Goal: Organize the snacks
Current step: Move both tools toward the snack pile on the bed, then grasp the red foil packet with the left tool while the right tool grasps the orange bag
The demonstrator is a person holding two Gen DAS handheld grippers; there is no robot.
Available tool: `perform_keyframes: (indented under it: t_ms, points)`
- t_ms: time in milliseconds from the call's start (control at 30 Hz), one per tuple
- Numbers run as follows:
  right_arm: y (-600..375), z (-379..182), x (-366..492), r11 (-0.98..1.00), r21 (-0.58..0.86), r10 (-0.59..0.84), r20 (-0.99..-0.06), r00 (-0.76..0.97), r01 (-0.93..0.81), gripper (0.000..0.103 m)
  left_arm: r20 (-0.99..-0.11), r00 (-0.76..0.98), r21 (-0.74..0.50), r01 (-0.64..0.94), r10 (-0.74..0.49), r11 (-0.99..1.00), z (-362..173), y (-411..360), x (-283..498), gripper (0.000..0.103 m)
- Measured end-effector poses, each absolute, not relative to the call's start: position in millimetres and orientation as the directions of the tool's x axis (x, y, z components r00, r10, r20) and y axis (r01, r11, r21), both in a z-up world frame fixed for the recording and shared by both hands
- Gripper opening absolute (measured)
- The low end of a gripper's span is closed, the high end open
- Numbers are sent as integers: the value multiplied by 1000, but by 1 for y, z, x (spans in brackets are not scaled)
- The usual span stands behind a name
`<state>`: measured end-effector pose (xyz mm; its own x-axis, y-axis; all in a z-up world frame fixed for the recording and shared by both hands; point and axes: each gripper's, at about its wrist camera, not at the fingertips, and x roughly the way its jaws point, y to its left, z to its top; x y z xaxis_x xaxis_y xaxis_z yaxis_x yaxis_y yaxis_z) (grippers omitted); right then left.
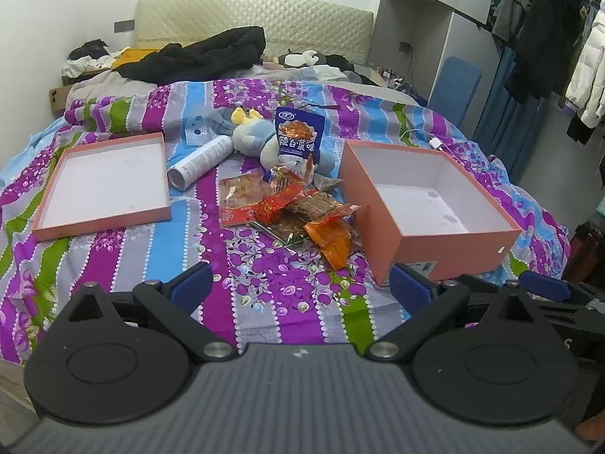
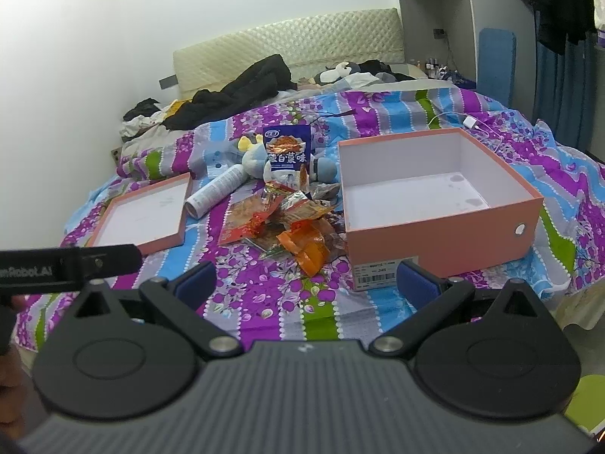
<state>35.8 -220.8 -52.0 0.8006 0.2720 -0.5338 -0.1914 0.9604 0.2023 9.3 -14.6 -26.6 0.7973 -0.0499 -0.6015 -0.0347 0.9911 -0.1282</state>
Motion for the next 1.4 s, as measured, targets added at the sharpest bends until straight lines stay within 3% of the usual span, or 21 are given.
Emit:
perform_keyframes:
  t_ms: [1400]
  points:
    - [-220, -66, 43, 967, 185, 253, -575, 778, -178, 103, -619, 780, -160, -6, -95, 987, -60, -9, 24, 101]
